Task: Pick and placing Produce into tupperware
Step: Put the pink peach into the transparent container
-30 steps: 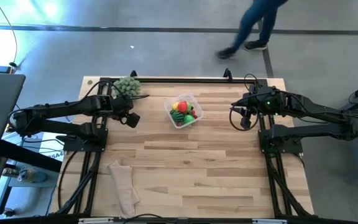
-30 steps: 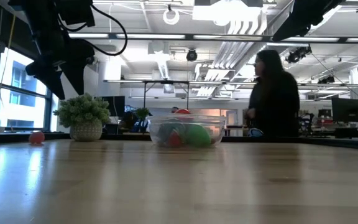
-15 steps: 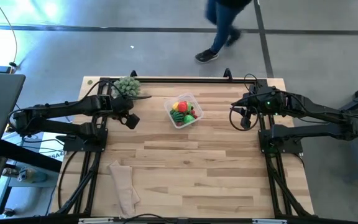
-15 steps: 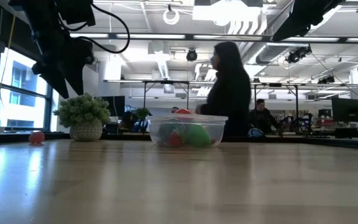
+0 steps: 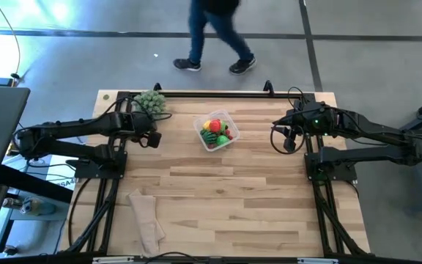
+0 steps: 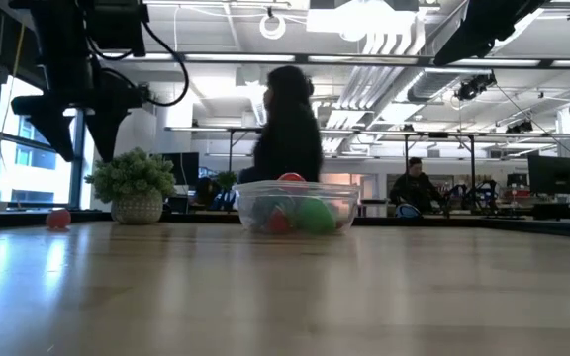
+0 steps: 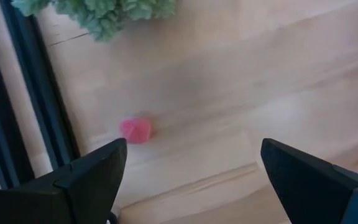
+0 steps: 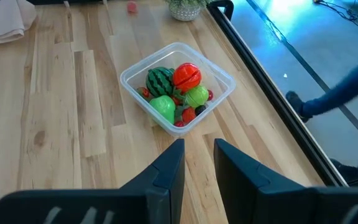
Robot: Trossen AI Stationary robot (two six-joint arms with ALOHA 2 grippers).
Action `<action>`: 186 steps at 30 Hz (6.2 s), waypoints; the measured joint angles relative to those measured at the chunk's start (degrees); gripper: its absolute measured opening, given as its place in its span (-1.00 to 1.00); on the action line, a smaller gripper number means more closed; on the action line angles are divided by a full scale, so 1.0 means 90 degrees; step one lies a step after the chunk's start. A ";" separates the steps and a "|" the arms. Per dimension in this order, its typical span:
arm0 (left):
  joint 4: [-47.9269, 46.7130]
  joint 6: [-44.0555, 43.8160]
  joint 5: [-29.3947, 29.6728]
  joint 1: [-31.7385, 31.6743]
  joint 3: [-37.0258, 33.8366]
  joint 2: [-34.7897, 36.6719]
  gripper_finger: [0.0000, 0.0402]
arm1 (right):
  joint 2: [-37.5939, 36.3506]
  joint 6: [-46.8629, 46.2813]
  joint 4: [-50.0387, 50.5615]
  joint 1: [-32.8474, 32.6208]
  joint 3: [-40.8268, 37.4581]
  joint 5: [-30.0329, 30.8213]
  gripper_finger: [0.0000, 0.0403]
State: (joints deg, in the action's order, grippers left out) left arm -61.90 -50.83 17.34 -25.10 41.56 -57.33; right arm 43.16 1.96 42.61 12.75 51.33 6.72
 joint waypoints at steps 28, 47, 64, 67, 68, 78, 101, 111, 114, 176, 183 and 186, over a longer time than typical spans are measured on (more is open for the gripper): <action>0.0952 -0.2493 0.0559 -0.0007 -0.1181 -0.0749 0.78 | 0.0002 0.0000 0.0000 -0.0001 0.0000 -0.0002 -0.62; 0.1951 -0.4230 0.1166 -0.0007 -0.2010 -0.0749 0.78 | 0.0002 0.0000 0.0002 0.0000 -0.0002 -0.0002 -0.62; 0.2141 -0.4612 0.1460 -0.0005 -0.2293 -0.0747 0.78 | 0.0002 0.0000 0.0000 0.0000 0.0000 -0.0002 -0.62; 0.2163 -0.4540 0.1465 -0.0005 -0.2293 -0.0831 0.78 | 0.0002 0.0000 0.0000 0.0000 -0.0001 -0.0001 -0.62; 0.2171 -0.4526 0.1463 -0.0005 -0.2293 -0.0877 0.78 | 0.0002 0.0001 0.0000 -0.0001 -0.0001 -0.0001 -0.62; 0.2577 -0.4408 0.1609 0.0000 -0.2278 -0.1629 0.78 | 0.0002 0.0000 0.0001 0.0000 0.0000 -0.0001 -0.62; 0.2767 -0.4319 0.1685 -0.0007 -0.2293 -0.1662 -0.07 | 0.0002 0.0001 0.0001 -0.0001 -0.0001 -0.0001 -0.62; 0.2806 -0.4328 0.1596 -0.0005 -0.2293 -0.1660 -0.44 | 0.0001 0.0001 0.0000 0.0000 0.0000 0.0000 -0.62; 0.2813 -0.4328 0.1572 -0.0007 -0.2293 -0.1660 -0.45 | 0.0002 0.0000 0.0000 0.0000 -0.0001 -0.0001 -0.62; 0.7733 0.5290 -0.2506 0.0000 -0.1902 -0.1667 -0.37 | 0.0002 0.0000 0.0002 0.0000 -0.0002 0.0000 -0.62; 0.9363 0.5232 -0.3354 0.0000 -0.1875 -0.1665 -0.37 | 0.0002 0.0000 0.0000 0.0000 -0.0002 -0.0001 -0.62; 0.9858 0.5098 -0.3561 0.0000 -0.1604 -0.1665 -0.37 | 0.0002 0.0000 0.0000 0.0000 -0.0002 0.0000 -0.62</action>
State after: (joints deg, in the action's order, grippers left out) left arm 26.82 -4.95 -14.72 -25.10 27.12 -72.31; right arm 43.18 1.96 42.61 12.75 51.31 6.72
